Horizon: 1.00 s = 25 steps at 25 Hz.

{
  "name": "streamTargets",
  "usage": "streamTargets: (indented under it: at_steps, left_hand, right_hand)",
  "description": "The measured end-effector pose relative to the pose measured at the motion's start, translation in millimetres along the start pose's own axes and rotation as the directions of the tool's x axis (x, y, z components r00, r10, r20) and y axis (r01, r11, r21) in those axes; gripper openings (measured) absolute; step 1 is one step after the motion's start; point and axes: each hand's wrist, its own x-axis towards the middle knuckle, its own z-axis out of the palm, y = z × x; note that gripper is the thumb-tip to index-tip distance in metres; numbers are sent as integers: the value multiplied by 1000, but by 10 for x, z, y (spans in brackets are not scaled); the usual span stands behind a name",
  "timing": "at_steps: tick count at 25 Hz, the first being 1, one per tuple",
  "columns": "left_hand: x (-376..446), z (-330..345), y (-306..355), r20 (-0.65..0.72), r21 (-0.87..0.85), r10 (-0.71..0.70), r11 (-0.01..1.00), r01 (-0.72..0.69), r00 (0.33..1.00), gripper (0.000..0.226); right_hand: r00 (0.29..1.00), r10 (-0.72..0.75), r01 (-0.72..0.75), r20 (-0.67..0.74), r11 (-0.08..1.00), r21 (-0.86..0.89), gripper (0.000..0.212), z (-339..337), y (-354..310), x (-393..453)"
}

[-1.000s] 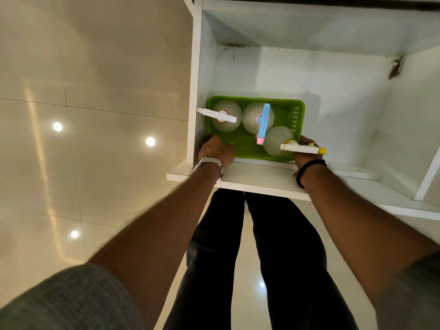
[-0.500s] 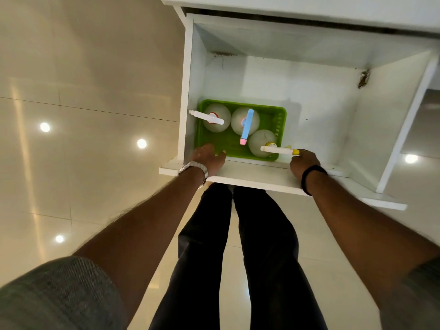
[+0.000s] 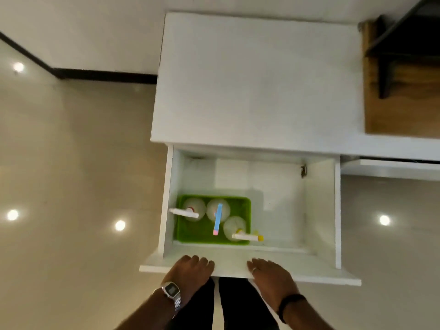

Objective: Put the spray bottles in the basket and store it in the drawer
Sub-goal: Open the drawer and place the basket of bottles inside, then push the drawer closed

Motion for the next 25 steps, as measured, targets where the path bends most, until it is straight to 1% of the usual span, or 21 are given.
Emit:
streamTargets:
  at_steps: [1,2,4,5,8,9,12,16,19,25]
  left_hand:
    - [6,25,-40,-6,47,29,998,-29,1000,38]
    - [17,9,-99,8,85,57,995,-58,998,39]
    - [62,-70,-206,-25,135,71,989,-67,997,49]
    - [101,-119,-249,-43,138,77,988,-71,996,56]
    - [270,-288,-380,-93,161,55,986,-40,994,82]
    - [330,-342,-433,-140,174,56,984,-31,989,88]
    - [521,-483,-586,-232,201,48,980,-1,972,100]
    - [743,-695,-782,-260,214,41,977,16,965,115]
    - [889,-801,-933,-308,199,40,980,23,951,113]
    - [1150,-1033,-1175,-364,190,-11,978,86,931,126]
  right_hand:
    - [999,-31,30,-33,999,-21,64,-19,-1,-6]
    - [994,-38,34,-100,999,-38,73,-53,10,0]
    - [974,-15,-5,-227,996,-88,88,-198,44,31]
    - [970,-8,-21,-242,993,-117,93,-290,58,52]
    - [945,9,-71,-327,981,-180,98,-505,82,159]
    - [936,5,-74,-353,980,-185,98,-578,92,214]
    - [925,6,-89,-381,976,-200,101,-768,176,390]
    - [925,11,-102,-380,970,-220,116,-1028,323,581]
    - [915,19,-119,-404,967,-225,117,-1255,399,736]
    - [873,24,-137,-487,971,-198,124,-1599,538,974]
